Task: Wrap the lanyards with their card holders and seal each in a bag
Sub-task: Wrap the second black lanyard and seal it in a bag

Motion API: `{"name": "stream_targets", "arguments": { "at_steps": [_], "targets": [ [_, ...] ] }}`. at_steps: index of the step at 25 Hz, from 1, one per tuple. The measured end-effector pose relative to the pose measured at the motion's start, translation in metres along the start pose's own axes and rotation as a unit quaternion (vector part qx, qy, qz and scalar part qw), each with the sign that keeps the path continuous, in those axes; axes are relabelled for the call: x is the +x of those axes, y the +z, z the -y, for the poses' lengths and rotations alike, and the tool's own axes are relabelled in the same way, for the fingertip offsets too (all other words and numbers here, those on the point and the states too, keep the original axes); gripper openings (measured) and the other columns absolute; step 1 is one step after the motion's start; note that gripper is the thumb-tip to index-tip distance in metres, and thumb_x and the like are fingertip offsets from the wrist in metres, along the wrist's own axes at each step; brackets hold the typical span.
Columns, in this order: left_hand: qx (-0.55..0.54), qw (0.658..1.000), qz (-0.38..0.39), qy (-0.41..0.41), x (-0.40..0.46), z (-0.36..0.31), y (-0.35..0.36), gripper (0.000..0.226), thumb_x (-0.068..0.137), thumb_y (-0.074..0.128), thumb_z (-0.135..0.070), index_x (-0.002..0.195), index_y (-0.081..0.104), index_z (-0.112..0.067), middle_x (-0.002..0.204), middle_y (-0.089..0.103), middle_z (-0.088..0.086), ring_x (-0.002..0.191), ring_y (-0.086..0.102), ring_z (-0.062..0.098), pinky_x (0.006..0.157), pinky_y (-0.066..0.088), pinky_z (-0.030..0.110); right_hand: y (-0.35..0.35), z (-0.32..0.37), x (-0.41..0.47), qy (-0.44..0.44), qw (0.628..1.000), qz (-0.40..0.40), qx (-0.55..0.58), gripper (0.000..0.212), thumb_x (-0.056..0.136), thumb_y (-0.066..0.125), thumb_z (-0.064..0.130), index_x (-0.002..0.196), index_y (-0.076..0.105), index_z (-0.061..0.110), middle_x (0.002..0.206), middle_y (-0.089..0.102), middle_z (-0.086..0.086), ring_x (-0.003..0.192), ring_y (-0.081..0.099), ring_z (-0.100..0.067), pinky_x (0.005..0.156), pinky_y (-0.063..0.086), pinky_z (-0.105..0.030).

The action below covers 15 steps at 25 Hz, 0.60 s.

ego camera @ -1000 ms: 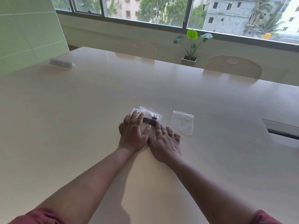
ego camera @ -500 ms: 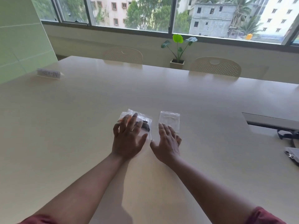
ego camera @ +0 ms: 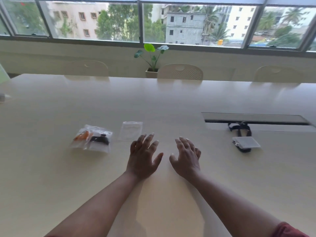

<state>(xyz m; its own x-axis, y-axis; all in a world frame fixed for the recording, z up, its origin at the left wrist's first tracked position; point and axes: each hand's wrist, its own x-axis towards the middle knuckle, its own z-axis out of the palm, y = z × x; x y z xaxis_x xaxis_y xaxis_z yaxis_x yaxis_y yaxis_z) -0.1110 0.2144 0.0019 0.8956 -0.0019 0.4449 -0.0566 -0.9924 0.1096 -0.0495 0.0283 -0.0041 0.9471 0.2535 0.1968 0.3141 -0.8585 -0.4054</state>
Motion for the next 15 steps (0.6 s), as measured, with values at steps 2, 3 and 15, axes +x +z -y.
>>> {"name": "stream_targets", "arguments": {
  "at_steps": [2,3,15],
  "targets": [
    [-0.012,1.000,0.024,0.010,0.012,-0.037,0.010,0.060,0.094,0.044,-0.060,0.137,0.060,-0.021,0.157,0.043,0.005,0.148,0.030,0.029,0.113,0.022,0.043,-0.022,-0.043,-0.003,0.017,0.999,-0.018,-0.022,0.070,0.084,0.052,0.044,0.150,0.040,0.026,0.162,0.034,0.002,0.152,0.019,-0.019,0.114,0.014,-0.044],
    [-0.023,0.999,0.041,0.013,0.019,-0.056,0.016,0.063,0.094,0.041,-0.062,0.140,0.057,-0.022,0.159,0.041,0.005,0.149,0.028,0.028,0.115,0.021,0.042,-0.032,-0.064,-0.005,0.023,0.999,-0.029,-0.036,0.069,0.083,0.052,0.043,0.149,0.042,0.025,0.160,0.037,0.001,0.151,0.021,-0.020,0.112,0.015,-0.044],
    [-0.149,0.969,0.191,0.055,0.103,-0.223,0.075,0.088,0.088,0.041,-0.078,0.159,0.026,-0.027,0.171,0.008,-0.002,0.154,0.020,0.025,0.124,0.023,0.042,-0.123,-0.268,0.024,0.297,0.948,-0.106,0.035,0.077,0.083,0.047,0.067,0.144,0.044,0.021,0.145,0.052,-0.006,0.132,0.043,-0.031,0.102,0.029,-0.050]
  ]
}}
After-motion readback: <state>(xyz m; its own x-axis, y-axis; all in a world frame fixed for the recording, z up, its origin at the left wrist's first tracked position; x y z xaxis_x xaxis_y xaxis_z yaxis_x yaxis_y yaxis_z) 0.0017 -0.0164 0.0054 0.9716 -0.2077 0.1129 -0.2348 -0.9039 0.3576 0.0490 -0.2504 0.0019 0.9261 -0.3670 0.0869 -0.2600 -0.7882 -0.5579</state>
